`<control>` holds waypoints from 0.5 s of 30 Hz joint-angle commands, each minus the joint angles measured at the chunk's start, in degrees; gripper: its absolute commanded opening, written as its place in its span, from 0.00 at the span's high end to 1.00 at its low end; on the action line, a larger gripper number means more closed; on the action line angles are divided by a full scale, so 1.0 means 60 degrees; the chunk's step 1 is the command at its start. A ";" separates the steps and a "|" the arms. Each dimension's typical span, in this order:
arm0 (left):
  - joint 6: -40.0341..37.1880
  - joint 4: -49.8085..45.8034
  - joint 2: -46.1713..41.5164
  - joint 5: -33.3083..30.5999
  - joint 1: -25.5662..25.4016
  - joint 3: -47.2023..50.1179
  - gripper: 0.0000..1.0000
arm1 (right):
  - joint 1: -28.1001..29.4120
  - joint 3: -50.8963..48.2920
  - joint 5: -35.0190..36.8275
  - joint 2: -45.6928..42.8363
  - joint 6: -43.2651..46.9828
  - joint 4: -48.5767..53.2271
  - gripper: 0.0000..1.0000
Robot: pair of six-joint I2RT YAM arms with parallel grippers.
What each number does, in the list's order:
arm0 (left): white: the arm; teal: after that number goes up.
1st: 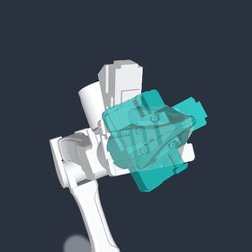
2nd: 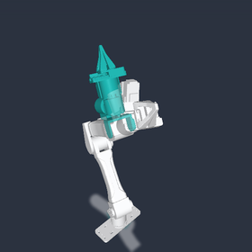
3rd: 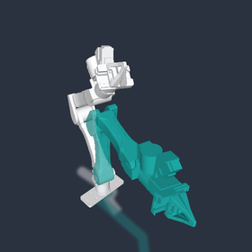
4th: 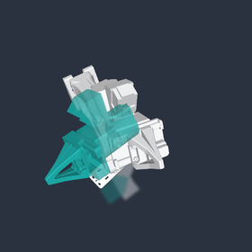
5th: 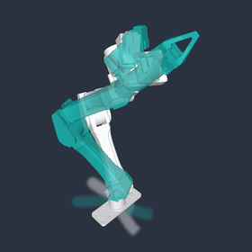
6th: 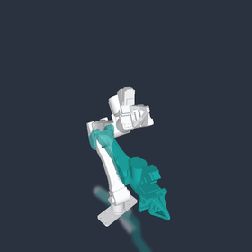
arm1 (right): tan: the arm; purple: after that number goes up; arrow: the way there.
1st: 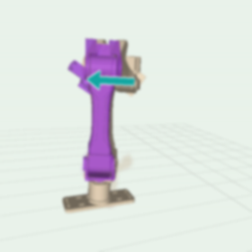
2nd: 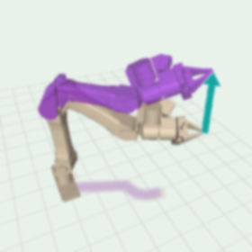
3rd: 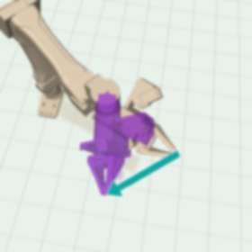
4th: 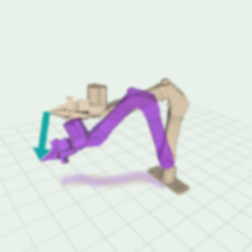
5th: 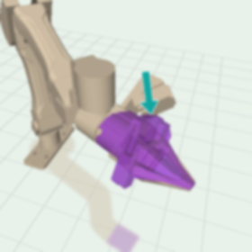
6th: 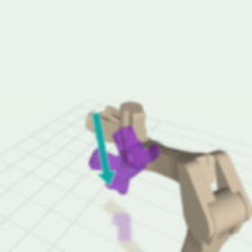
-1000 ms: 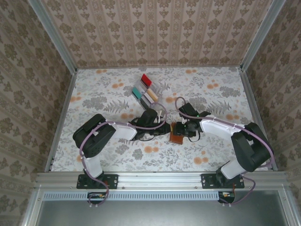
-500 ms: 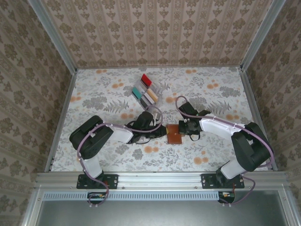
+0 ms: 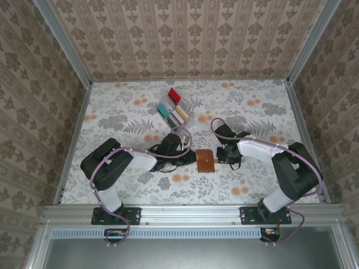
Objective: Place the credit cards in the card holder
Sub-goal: Open the button on the card holder.
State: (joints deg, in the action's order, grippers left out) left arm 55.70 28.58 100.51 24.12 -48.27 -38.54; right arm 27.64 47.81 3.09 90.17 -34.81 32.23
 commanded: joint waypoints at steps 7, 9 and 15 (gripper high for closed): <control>-0.0756 -0.2423 -0.0935 -0.0596 0.0149 -0.0379 1.00 | -0.0181 0.0978 0.0681 0.0454 -0.0073 0.1850 0.71; -0.1064 -0.2998 -0.1018 -0.0704 0.0225 -0.0529 1.00 | -0.0241 0.1190 0.0530 0.0401 0.0044 0.1949 0.67; -0.1348 -0.4451 -0.1867 -0.0971 0.0465 -0.0738 0.67 | -0.0452 0.2345 -0.0947 -0.0278 0.0454 0.1618 0.56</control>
State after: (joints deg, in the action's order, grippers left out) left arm 50.30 9.50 93.51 20.47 -46.13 -41.47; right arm 25.34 57.36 1.63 91.68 -33.65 41.23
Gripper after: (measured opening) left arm 0.315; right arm 0.426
